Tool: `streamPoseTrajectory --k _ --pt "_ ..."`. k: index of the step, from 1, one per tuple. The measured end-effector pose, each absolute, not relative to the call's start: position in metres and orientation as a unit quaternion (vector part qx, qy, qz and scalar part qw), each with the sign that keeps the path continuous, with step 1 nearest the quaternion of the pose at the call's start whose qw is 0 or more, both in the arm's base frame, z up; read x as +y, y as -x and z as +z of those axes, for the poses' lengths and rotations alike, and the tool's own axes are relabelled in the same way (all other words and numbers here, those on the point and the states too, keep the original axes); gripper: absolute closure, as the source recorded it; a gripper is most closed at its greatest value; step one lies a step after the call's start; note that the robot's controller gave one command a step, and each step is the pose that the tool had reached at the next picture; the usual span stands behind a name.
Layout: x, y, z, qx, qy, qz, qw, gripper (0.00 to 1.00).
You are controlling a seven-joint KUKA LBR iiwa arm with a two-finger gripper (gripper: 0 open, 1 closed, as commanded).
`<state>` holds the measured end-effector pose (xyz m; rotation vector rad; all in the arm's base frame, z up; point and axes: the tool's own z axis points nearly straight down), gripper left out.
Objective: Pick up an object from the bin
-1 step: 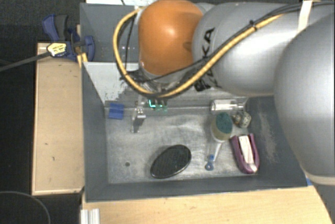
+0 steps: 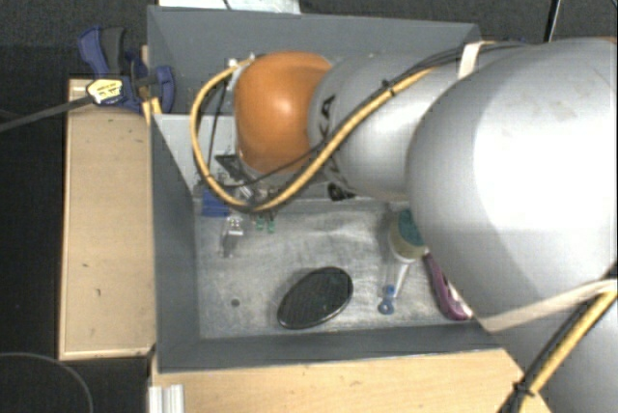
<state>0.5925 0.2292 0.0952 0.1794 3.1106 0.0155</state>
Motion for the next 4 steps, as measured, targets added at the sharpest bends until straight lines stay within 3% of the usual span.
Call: streamPoseTrajectory --k 1,2,3,4 --pt "0.228 -0.586 0.085 0.998 -0.060 0.001 0.002 1.00" --pt "0.226 -0.589 0.097 0.997 -0.073 0.002 0.004 1.00" --pt "0.238 -0.584 0.213 0.998 -0.070 0.003 0.005 1.00" --pt "0.237 -0.583 0.208 0.997 -0.071 0.001 0.001 0.00"
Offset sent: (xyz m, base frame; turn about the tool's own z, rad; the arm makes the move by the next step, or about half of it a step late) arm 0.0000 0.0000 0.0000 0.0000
